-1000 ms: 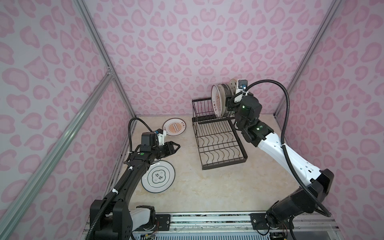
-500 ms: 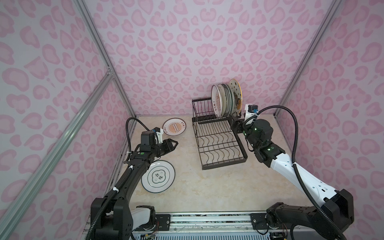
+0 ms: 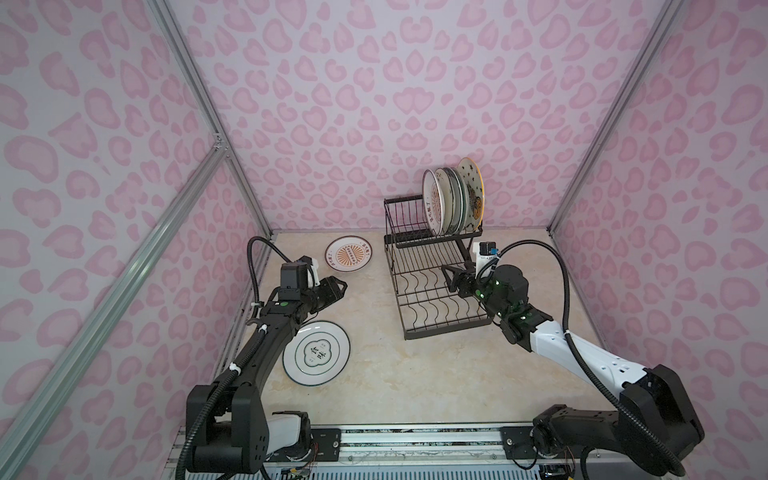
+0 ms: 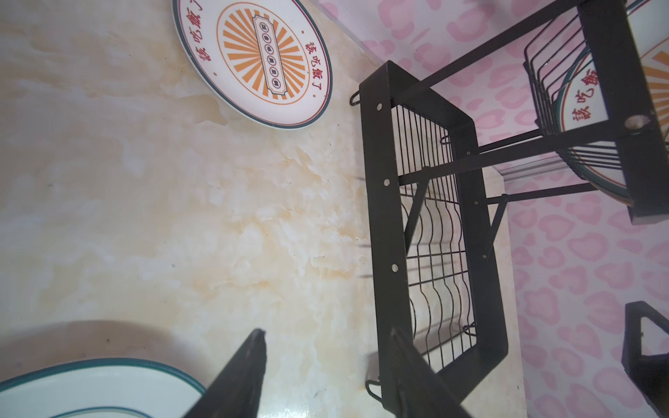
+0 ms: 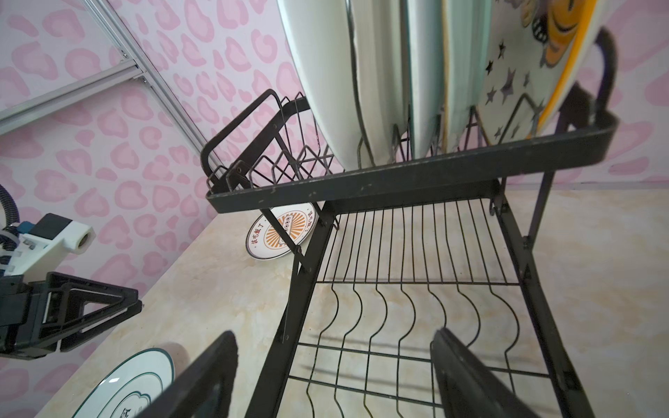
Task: Load the plates into the dish rack
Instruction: 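Move the left gripper to the sunburst plate rim while the right waits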
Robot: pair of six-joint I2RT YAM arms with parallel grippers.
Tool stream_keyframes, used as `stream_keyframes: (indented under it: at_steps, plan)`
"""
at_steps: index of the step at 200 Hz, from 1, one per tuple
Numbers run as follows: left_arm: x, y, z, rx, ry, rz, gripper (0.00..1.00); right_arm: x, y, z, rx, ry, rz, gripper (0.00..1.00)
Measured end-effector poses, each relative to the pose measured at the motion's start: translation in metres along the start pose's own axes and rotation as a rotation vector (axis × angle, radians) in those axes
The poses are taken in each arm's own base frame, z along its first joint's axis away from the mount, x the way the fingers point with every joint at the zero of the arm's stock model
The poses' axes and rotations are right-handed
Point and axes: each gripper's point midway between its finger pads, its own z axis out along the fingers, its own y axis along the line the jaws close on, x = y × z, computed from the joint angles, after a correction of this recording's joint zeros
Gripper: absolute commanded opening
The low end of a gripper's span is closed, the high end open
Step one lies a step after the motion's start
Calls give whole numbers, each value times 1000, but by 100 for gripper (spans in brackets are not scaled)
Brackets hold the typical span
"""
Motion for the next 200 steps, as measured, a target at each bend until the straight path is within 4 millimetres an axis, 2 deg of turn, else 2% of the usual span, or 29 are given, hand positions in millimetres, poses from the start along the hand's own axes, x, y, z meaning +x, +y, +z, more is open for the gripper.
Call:
stream_keyframes:
  at_steps: [51,114,161,200]
  plan:
    - [-4,16,0,-41,-30,-25,57,25,2,9,-58,40,79,83]
    - [-26,53,-12,-139,-107,-87,57,36,9,10,-111,75,106,83]
    - [-15,82,-7,-200,-85,-139,57,43,8,11,-112,99,99,83]
    - [-3,108,8,-232,-51,-215,57,53,7,15,-116,128,104,83]
